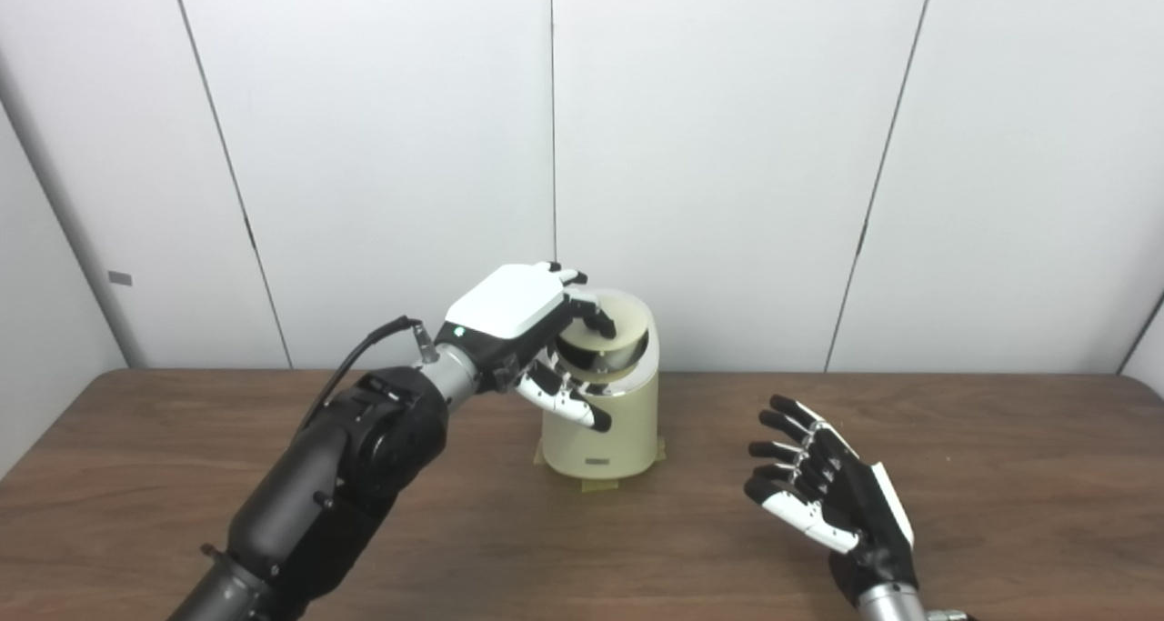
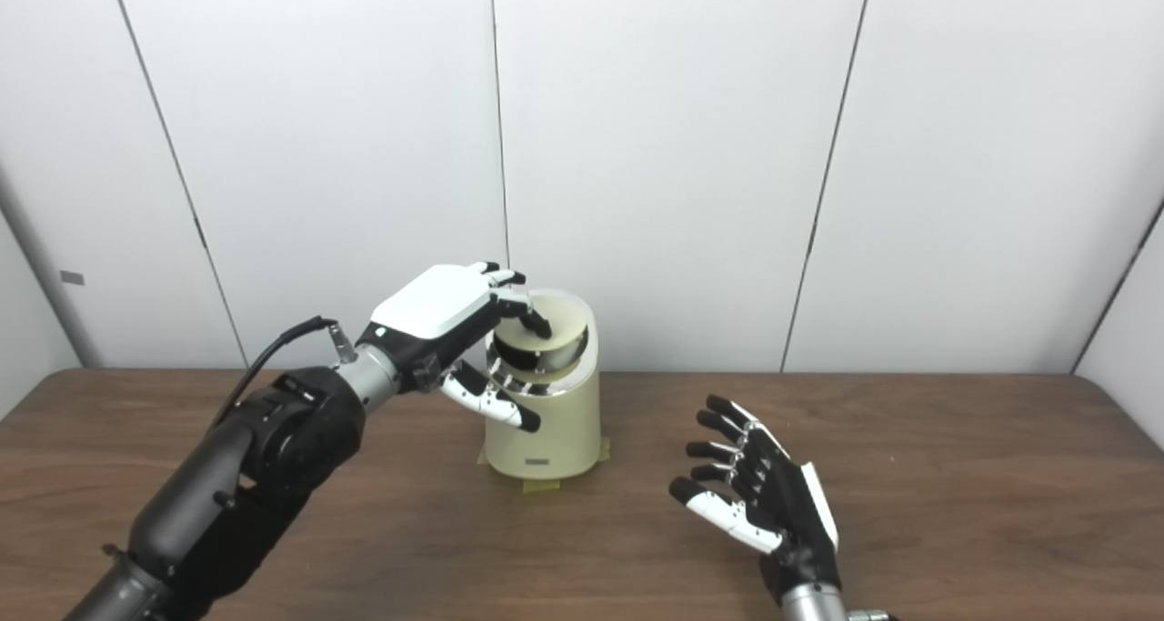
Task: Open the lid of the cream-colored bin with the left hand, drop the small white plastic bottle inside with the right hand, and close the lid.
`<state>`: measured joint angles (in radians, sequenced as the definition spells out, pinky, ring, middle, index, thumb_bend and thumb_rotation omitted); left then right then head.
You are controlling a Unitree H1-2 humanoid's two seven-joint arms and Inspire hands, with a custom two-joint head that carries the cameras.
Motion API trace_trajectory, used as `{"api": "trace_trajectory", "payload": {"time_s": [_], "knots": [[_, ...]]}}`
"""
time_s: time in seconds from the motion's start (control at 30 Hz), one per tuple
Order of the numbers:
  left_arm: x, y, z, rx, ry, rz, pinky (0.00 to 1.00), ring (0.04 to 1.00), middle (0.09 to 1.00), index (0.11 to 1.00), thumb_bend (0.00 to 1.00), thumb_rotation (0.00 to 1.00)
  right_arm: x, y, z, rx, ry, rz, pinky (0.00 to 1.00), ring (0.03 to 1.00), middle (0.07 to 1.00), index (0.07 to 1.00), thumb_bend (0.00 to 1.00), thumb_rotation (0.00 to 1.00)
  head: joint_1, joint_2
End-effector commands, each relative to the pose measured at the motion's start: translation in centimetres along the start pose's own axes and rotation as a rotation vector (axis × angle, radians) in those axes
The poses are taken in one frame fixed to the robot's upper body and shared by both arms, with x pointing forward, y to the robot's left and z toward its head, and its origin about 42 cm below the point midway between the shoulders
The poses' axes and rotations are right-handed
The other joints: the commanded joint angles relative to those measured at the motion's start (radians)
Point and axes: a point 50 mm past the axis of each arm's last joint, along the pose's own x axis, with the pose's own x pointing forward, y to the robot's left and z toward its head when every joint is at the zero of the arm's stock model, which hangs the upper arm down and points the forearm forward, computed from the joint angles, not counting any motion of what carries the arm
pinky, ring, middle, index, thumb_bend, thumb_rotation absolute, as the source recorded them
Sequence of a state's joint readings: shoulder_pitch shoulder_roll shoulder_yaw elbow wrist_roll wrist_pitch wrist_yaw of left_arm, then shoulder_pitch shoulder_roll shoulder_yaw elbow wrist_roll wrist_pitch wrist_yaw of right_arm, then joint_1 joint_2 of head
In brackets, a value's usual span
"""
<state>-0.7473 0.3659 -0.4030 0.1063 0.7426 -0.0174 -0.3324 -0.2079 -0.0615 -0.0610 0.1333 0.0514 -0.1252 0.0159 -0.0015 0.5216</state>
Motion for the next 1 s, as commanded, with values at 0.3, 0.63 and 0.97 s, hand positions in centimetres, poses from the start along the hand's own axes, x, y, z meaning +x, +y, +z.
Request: {"api": "trace_trajectory", "payload": {"time_s": [0.3,0.63,0.97], "knots": [[0.0,0.3,0.6,0.143,0.016,-0.072,1.00,0.986,0.785,0.775,1.00,0.43,1.4,0.4,2.7,0.009,-0.096,0.004,0.58,0.683,0.793,0.801,0.93,0.33,-0.003,0.015],[-0.1,-2.8,1.2,0.229,0.052,-0.180,1.00,1.000,0.924,0.926,1.00,0.43,1.2,0.6,3.1,0.004,-0.093,0.002,0.59,0.683,0.793,0.801,0.94,0.35,-0.006,0.021],[-1.6,-1.2,1.5,0.113,0.014,-0.007,1.00,1.000,0.872,0.886,0.97,0.45,1.1,0.3,3.0,0.005,-0.096,-0.001,0.58,0.679,0.794,0.801,0.92,0.34,-0.006,0.022]]}}
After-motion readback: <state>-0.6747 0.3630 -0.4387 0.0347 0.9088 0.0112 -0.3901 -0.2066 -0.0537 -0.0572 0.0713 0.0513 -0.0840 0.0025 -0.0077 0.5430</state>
